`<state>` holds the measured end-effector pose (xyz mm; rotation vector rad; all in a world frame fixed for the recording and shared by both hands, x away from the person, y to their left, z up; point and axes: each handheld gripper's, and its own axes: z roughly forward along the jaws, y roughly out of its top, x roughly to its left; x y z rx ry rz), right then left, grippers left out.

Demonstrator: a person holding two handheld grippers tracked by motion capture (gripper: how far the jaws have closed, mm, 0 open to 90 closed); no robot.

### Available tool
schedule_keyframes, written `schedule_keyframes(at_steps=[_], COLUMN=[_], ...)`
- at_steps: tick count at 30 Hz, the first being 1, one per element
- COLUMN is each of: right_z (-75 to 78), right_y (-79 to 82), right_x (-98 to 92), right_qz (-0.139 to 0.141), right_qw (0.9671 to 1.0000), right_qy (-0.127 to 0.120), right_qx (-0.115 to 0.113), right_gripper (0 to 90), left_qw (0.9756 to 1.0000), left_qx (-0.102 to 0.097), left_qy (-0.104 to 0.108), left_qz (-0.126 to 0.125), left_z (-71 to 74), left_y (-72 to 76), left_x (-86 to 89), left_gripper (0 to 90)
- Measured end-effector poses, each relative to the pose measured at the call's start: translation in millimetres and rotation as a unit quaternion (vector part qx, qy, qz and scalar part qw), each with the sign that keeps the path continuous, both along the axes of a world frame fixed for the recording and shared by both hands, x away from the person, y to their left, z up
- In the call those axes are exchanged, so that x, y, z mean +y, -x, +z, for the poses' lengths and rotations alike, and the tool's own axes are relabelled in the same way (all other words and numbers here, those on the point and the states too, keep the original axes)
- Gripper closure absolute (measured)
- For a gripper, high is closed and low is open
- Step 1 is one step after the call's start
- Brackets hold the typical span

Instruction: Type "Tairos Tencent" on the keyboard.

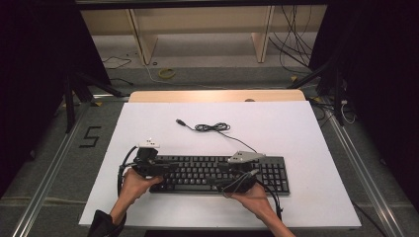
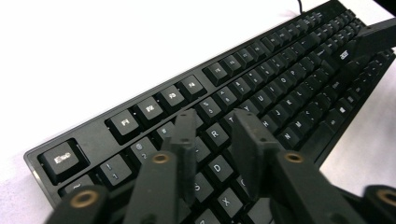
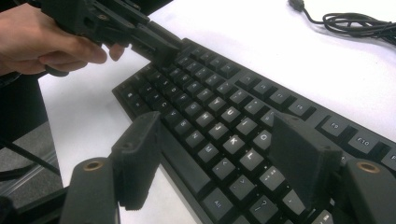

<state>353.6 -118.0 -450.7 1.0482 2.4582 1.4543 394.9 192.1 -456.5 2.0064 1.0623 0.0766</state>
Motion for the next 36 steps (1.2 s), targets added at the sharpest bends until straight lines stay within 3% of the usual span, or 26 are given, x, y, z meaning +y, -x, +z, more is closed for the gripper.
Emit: schedule_keyframes(at_steps=[12,23,29,36], right_z=[0.4,1.3,2.0,0.6], right_y=[-1.6,-4.5,-7.4,-11.8], right_x=[5.1,14.1,20.5,28.1], right_qz=[0.006,0.015,0.022,0.035], right_qw=[1.0000,0.9999,0.9997,0.9992], right_qy=[0.003,0.007,0.012,0.015], right_qx=[0.000,0.003,0.002,0.012], right_gripper=[34.9,37.2,44.9,62.6], left_qw=[0.9997,0.9993,0.9989,0.9986], left_qx=[-0.003,-0.005,-0.009,-0.016], left_qy=[0.023,0.035,0.043,0.048], left_qz=[0.005,0.012,0.015,0.015], left_z=[5.4,4.9,5.4,6.0], left_y=[6.2,10.8,14.0,17.5], left_x=[3.0,6.8,9.0,10.3], left_gripper=[49.8,40.7,37.3,34.8])
